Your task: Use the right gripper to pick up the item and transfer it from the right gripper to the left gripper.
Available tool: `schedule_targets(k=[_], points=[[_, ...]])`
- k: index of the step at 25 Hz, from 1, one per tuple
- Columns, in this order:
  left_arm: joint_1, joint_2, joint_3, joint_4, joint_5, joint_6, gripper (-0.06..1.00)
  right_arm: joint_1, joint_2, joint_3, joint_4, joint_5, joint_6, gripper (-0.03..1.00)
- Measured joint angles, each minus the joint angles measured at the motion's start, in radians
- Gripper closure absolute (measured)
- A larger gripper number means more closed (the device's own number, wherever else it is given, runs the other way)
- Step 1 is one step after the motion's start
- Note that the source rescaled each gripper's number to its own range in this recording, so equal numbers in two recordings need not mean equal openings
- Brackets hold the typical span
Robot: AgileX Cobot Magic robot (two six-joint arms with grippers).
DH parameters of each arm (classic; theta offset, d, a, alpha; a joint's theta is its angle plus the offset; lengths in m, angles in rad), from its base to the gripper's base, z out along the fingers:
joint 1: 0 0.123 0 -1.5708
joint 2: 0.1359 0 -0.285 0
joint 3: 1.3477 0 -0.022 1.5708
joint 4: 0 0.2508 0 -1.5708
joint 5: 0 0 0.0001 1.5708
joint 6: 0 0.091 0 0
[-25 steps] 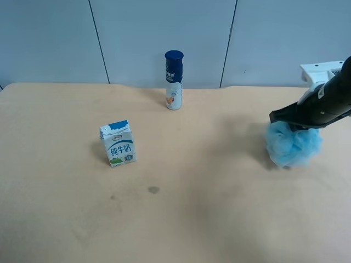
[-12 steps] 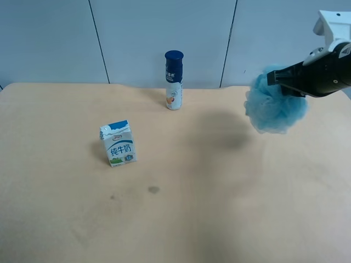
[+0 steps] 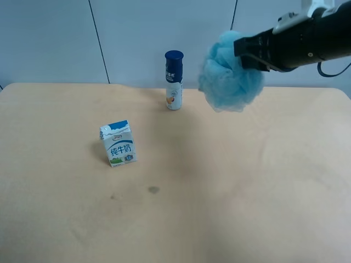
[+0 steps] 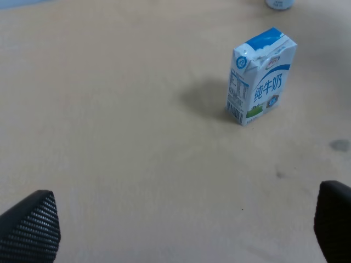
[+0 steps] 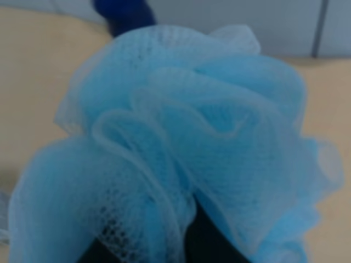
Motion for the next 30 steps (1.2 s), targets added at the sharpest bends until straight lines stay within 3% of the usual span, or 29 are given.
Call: schedule_targets(k=[7,16,25,30], points=[[0.000,0.000,0.000,0.001,0.000,0.000,0.02,0.094,0.000,-0.094,0.216,0.044,-0.218,0.95],[0.000,0.000,0.000,0.001,0.000,0.000,0.02,0.099,0.000,-0.147,0.409,0.152,-0.455,0.95],[0.000,0.008,-0.011,-0.007,-0.011,0.000,0.02,0.099,0.000,-0.148,0.458,0.163,-0.516,0.96],[0.000,0.124,-0.076,-0.010,-0.027,0.001,0.06,0.099,0.000,-0.148,0.458,0.164,-0.518,0.96]])
